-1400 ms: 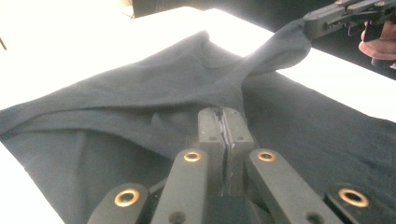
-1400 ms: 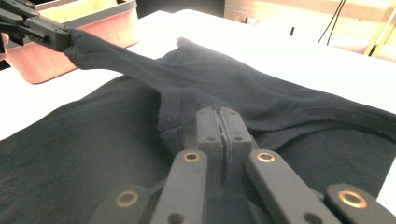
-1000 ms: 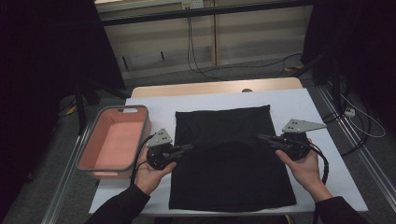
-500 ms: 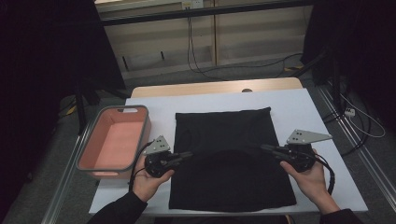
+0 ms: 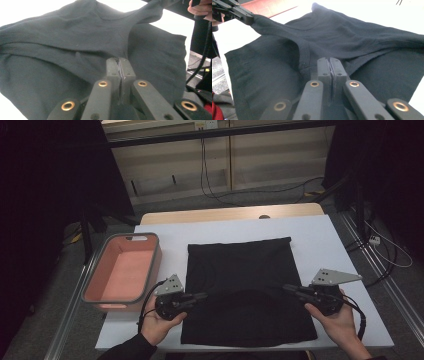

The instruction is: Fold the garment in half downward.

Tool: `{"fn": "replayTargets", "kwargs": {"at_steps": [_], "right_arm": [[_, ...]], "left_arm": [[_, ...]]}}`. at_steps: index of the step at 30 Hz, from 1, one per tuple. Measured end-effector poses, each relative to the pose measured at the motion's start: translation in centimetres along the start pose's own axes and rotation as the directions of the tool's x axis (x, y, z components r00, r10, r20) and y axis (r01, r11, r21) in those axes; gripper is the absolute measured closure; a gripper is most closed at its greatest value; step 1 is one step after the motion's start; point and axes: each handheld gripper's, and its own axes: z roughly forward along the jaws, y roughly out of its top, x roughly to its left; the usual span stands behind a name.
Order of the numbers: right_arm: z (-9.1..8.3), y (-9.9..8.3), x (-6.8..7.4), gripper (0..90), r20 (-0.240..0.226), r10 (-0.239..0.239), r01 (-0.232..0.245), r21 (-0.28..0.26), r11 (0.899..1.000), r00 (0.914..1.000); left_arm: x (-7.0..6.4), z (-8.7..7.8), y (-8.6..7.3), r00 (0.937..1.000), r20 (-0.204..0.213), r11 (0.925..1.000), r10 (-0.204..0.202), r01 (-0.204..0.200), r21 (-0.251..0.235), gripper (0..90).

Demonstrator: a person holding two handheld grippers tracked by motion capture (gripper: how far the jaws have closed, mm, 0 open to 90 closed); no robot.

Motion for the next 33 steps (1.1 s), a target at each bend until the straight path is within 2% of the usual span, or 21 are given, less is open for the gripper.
{"fn": "replayTargets", "kwargs": {"at_steps": [12,21,33], "right_arm": [[-0.9,-1.1,1.0,87.9,-0.018,0.004,-0.004,0.019,1.0,0.9998],[-1.4,-2.1,2.2,87.9,-0.036,0.005,-0.003,0.045,0.999,0.9993],[-2.2,-3.0,3.4,87.9,-0.046,0.007,-0.005,0.063,0.998,0.9989]], "left_arm": [[-1.6,-0.7,-0.9,0.9998,0.016,0.9997,0.014,-0.014,0.02,88.5],[-1.6,-0.6,-1.2,0.9997,0.019,0.9989,0.017,-0.018,0.042,88.5],[-2.5,-0.8,-1.7,0.9991,0.039,0.9972,0.018,-0.02,0.072,88.5]]}}
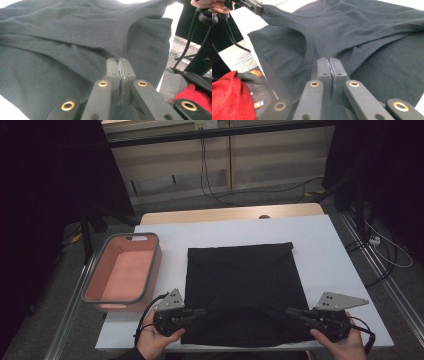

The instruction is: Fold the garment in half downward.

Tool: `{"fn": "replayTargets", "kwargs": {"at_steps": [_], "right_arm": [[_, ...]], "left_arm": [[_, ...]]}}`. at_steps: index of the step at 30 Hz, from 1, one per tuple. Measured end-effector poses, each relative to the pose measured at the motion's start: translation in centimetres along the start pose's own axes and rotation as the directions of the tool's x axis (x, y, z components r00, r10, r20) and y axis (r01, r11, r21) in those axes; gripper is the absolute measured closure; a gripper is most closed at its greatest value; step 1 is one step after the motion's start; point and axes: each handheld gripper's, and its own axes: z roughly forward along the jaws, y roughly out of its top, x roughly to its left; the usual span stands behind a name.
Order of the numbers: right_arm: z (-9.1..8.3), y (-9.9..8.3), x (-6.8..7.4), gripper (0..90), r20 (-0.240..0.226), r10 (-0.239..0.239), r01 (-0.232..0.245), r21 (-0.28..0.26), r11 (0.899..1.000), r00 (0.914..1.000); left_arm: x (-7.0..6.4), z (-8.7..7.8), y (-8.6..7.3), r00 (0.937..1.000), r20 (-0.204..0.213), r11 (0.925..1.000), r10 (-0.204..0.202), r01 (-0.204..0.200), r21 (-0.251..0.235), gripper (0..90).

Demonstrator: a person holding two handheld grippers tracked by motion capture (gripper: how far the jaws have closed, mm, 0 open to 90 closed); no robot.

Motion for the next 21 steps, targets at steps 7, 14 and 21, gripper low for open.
{"fn": "replayTargets", "kwargs": {"at_steps": [7,14,21], "right_arm": [[-0.3,-0.6,0.5,87.9,0.002,-0.004,0.004,0.019,1.0,1.0],[-0.6,-1.0,1.1,87.9,-0.014,-0.005,0.006,0.029,1.0,0.9999],[-0.5,-1.3,1.6,87.6,-0.027,-0.022,0.024,0.057,0.998,0.9994]], "left_arm": [[-0.7,-0.5,-0.4,0.9999,0.013,0.9999,-0.006,0.006,0.009,88.6],[-1.4,-0.9,-1.0,0.9997,0.025,0.9997,-0.006,0.006,0.024,88.5],[-1.8,-0.3,-1.6,0.9993,0.033,0.9974,-0.014,0.012,0.071,88.6]]}}
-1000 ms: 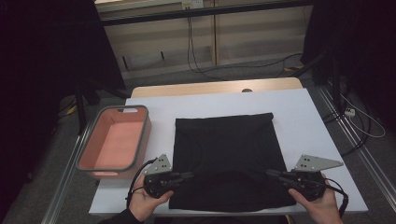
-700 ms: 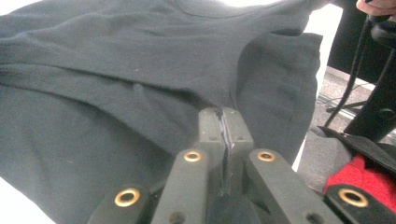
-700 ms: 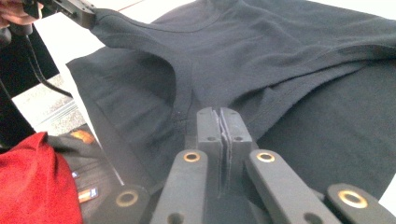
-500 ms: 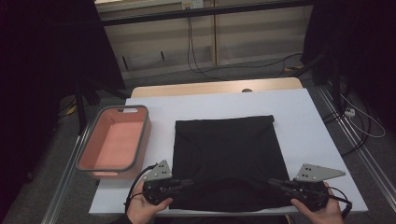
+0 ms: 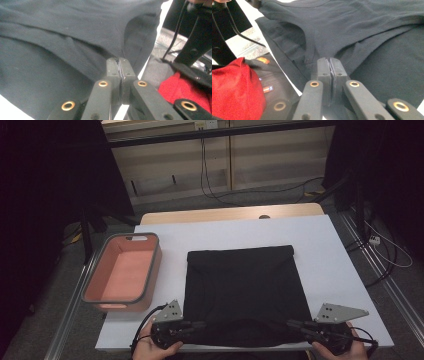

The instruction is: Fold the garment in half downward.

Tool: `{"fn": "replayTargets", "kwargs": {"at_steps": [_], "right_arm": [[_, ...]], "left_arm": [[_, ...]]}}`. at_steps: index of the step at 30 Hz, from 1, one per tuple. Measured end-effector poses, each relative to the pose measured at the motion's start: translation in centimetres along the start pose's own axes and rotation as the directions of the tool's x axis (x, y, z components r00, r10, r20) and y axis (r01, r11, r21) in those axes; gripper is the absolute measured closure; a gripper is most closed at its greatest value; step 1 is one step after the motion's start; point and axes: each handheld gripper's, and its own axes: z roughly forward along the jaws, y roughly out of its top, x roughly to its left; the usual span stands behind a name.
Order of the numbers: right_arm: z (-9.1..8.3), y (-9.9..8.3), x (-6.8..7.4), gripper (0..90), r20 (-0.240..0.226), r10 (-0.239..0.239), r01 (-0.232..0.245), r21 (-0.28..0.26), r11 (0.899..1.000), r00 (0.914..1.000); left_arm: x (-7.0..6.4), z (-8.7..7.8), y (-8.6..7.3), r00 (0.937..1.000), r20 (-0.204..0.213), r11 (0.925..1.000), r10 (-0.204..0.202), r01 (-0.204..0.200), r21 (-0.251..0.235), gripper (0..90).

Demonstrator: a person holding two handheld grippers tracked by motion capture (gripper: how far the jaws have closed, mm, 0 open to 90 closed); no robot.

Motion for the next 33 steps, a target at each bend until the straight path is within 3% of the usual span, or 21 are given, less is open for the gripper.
{"fn": "replayTargets", "kwargs": {"at_steps": [8,12,17,19,26,33], "right_arm": [[0.7,-0.1,-0.1,84.7,-0.001,-0.012,0.012,0.039,0.999,0.9999],[1.0,0.0,-0.2,76.0,0.003,-0.015,0.015,0.041,0.999,0.9999],[1.7,0.2,-0.5,60.5,0.036,-0.006,0.004,0.049,0.999,0.9993],[2.0,0.4,-0.6,56.3,0.041,-0.002,0.001,0.043,0.999,0.9991],[3.4,1.3,-0.6,42.4,0.063,-0.012,0.011,0.017,1.0,0.9979],[4.3,1.9,-0.3,34.7,0.079,-0.022,0.022,0.007,1.0,0.9966]], "left_arm": [[0.3,0.4,-0.2,0.9999,0.016,0.9997,-0.003,0.002,0.024,85.4],[0.7,0.4,-0.1,0.9999,0.008,0.9996,-0.01,0.01,0.028,73.8],[1.3,0.7,0.0,0.9981,-0.056,0.999,-0.028,0.03,0.033,50.4],[1.6,0.7,0.1,0.9974,-0.067,0.9993,-0.027,0.029,0.022,45.3],[2.6,0.6,0.3,0.9858,-0.166,0.9995,-0.024,0.02,-0.024,24.3],[3.7,1.2,0.7,0.9699,-0.243,0.9992,-0.021,0.012,-0.039,13.2]]}}
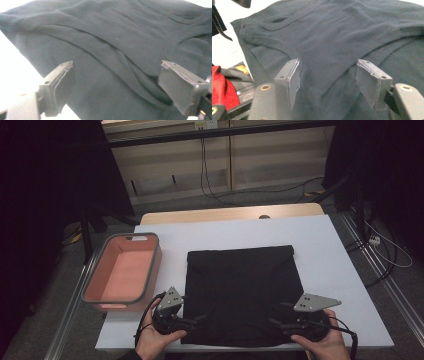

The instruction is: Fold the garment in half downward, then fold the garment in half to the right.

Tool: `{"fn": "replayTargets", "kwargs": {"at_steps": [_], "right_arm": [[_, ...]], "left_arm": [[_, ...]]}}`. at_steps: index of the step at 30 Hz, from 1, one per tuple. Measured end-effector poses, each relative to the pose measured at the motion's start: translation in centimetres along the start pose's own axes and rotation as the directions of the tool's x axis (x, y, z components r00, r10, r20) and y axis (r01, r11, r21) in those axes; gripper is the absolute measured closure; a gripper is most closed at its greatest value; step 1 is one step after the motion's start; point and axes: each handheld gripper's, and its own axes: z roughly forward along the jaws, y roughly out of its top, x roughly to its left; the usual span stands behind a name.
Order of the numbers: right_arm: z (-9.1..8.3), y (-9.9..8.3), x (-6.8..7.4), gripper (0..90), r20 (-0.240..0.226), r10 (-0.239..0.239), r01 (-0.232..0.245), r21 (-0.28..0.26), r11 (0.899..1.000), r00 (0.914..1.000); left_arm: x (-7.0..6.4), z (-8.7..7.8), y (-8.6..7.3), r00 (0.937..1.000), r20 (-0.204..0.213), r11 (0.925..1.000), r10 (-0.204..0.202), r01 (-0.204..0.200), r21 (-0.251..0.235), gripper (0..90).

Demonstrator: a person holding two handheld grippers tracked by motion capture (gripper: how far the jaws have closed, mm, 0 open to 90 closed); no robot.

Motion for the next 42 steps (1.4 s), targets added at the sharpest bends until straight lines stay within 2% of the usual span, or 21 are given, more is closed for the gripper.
{"fn": "replayTargets", "kwargs": {"at_steps": [7,11,14,18,25,29,31,32,34,36,39,40,42], "right_arm": [[1.5,0.9,0.7,31.0,-0.015,-0.021,0.021,-0.009,1.0,0.9997],[2.4,1.7,1.4,28.7,-0.019,-0.054,0.054,0.004,0.999,0.9984],[2.8,2.4,1.7,27.5,-0.038,-0.05,0.05,-0.012,0.999,0.998],[3.4,3.1,2.1,27.2,-0.058,-0.047,0.045,-0.028,0.999,0.9972],[5.2,3.7,3.1,26.2,-0.091,-0.067,0.066,-0.006,0.998,0.9936],[6.0,4.0,3.7,25.9,-0.107,-0.08,0.08,-0.004,0.997,0.991],[6.4,4.2,3.9,25.7,-0.116,-0.088,0.088,-0.005,0.996,0.9894],[6.6,4.2,4.0,25.7,-0.12,-0.089,0.09,-0.002,0.996,0.9888],[7.1,4.4,4.3,25.7,-0.13,-0.094,0.094,-0.001,0.996,0.987],[7.5,4.5,4.7,25.7,-0.14,-0.101,0.102,-0.001,0.995,0.985],[8.1,4.8,5.3,25.7,-0.154,-0.117,0.118,0.002,0.993,0.9812],[8.3,4.8,5.5,25.7,-0.158,-0.124,0.125,0.002,0.992,0.9797],[8.5,5.0,5.9,25.7,-0.168,-0.13,0.132,0.001,0.991,0.9773]], "left_arm": [[0.3,-0.2,0.3,0.9989,-0.046,0.999,-0.004,0.002,-0.044,10.3],[0.6,0.0,0.3,0.9987,-0.049,0.9989,-0.015,0.013,-0.044,8.9],[1.0,0.1,0.1,0.9984,-0.044,0.9986,-0.035,0.033,-0.042,8.5],[1.3,0.2,0.2,0.9986,-0.036,0.9984,-0.039,0.038,-0.042,8.5],[1.6,0.5,0.5,0.9981,-0.025,0.9973,-0.056,0.054,-0.05,8.6],[2.0,1.0,0.7,0.9982,-0.04,0.9979,-0.044,0.042,-0.049,9.0],[2.2,1.2,0.7,0.9978,-0.027,0.9969,-0.061,0.06,-0.052,9.2],[2.4,1.2,0.8,0.998,-0.028,0.9971,-0.056,0.055,-0.053,9.9],[2.5,1.3,0.9,0.9974,-0.041,0.9958,-0.06,0.057,-0.071,10.2],[2.7,1.4,1.1,0.997,-0.034,0.9933,-0.069,0.065,-0.096,11.2],[3.0,1.7,1.5,0.9956,-0.05,0.9906,-0.079,0.073,-0.116,11.8],[3.1,1.8,1.6,0.9955,-0.062,0.9911,-0.071,0.063,-0.117,11.8],[3.4,2.2,1.8,0.9947,-0.056,0.9893,-0.086,0.079,-0.123,11.8]]}}
